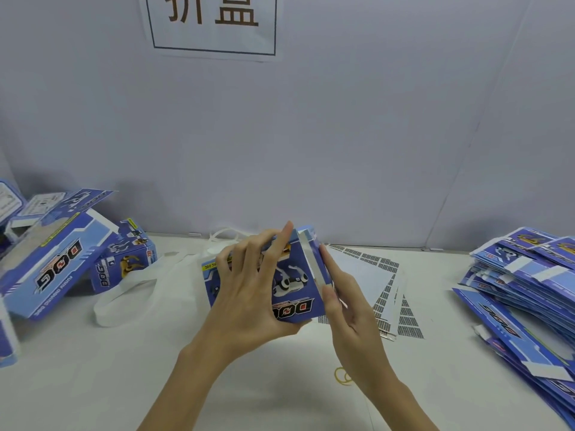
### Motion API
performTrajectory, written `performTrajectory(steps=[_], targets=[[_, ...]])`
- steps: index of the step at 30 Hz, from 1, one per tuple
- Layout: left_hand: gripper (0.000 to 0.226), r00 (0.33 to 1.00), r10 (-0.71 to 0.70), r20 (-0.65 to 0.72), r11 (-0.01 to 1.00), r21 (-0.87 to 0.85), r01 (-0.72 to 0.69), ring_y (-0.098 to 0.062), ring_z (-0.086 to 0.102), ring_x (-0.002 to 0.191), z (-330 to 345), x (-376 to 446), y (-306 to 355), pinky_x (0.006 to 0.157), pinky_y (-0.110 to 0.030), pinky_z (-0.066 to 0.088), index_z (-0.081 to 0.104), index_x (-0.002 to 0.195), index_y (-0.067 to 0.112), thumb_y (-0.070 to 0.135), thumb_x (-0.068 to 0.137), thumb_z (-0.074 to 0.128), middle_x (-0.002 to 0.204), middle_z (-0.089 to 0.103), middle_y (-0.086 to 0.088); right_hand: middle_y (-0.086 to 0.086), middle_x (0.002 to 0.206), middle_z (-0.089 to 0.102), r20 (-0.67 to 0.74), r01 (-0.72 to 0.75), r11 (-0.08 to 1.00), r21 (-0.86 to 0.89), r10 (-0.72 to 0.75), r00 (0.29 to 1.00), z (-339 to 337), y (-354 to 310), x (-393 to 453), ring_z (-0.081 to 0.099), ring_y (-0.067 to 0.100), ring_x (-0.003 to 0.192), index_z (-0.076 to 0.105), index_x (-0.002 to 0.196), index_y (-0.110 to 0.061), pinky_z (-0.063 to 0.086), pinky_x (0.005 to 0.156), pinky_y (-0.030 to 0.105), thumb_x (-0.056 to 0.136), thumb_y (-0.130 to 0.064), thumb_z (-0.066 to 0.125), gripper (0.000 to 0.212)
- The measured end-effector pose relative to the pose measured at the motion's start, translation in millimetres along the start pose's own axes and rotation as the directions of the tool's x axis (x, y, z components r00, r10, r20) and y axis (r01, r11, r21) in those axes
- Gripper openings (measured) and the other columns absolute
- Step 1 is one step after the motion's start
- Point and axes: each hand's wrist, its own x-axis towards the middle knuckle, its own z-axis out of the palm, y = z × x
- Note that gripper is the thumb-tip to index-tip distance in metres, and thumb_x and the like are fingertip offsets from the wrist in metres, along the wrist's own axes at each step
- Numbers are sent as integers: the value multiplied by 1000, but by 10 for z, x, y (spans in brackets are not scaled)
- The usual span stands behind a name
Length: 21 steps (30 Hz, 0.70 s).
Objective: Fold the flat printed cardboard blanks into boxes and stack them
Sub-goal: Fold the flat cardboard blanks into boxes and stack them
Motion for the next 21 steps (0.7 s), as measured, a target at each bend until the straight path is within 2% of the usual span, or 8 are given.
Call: performTrajectory(steps=[2, 5, 8, 11, 14, 16, 18, 21], targets=[[128, 1000, 10, -2, 1000, 9, -9, -19, 35, 137, -1, -8, 3, 110, -57, 41, 3, 165, 36, 83, 65, 67, 156, 29, 9, -7, 142, 57, -2, 5, 1000, -5, -5, 1000, 13, 26, -2, 50, 19, 144, 50, 151, -52, 65, 88, 40, 104, -38, 55, 49], [126, 1000, 28, 4, 999, 25, -28, -19, 34, 140, 4, -14, 10, 111, -59, 38, 5, 165, 37, 81, 66, 67, 158, 29, 7, -7, 140, 58, -17, -10, 1000, -8, 10, 1000, 14, 28, 4, 53, 18, 141, 52, 148, -55, 65, 87, 37, 96, -53, 57, 52], [119, 997, 73, 16, 994, 74, -74, -22, 31, 143, 12, -16, 17, 112, -60, 35, 8, 164, 43, 83, 68, 66, 160, 29, 1, -5, 138, 59, -24, -12, 1000, -9, 12, 1000, 17, 45, 4, 55, 18, 139, 54, 145, -57, 65, 87, 36, 94, -56, 57, 51], [113, 993, 111, 40, 984, 132, -116, -26, 32, 145, 27, -25, 26, 111, -60, 35, 11, 162, 50, 82, 70, 69, 162, 27, -3, -6, 146, 53, 0, 10, 999, -31, -10, 1000, 17, 78, -5, 51, 19, 143, 53, 146, -55, 64, 90, 36, 98, -58, 54, 48], [104, 994, 103, 29, 985, 138, -106, -28, 36, 144, 19, -23, 47, 111, -61, 36, 20, 159, 50, 79, 72, 69, 161, 31, -4, -7, 161, 37, 70, 80, 988, -133, -72, 995, -15, 133, -21, 43, 22, 149, 43, 157, -49, 62, 95, 34, 102, -66, 51, 59], [100, 994, 99, 35, 983, 154, -103, -29, 38, 144, 0, -14, 66, 109, -61, 35, 24, 158, 48, 76, 74, 68, 161, 32, -5, -8, 166, 27, 127, 144, 959, -245, -116, 985, -44, 180, -15, 41, 21, 150, 30, 163, -47, 59, 99, 30, 101, -64, 56, 69], [97, 993, 107, 45, 977, 183, -113, -32, 40, 143, -17, -8, 81, 108, -63, 36, 28, 157, 47, 74, 74, 70, 161, 35, -8, -9, 164, 27, 146, 181, 929, -322, -141, 979, -50, 218, -10, 43, 19, 149, 23, 165, -47, 57, 100, 25, 99, -60, 62, 77], [96, 993, 104, 53, 975, 192, -112, -33, 42, 142, -30, -1, 93, 107, -64, 37, 39, 151, 44, 69, 68, 81, 160, 37, -9, -6, 157, 33, 131, 208, 914, -349, -172, 976, -27, 259, -12, 44, 22, 145, 22, 165, -48, 58, 97, 23, 101, -58, 60, 75]])
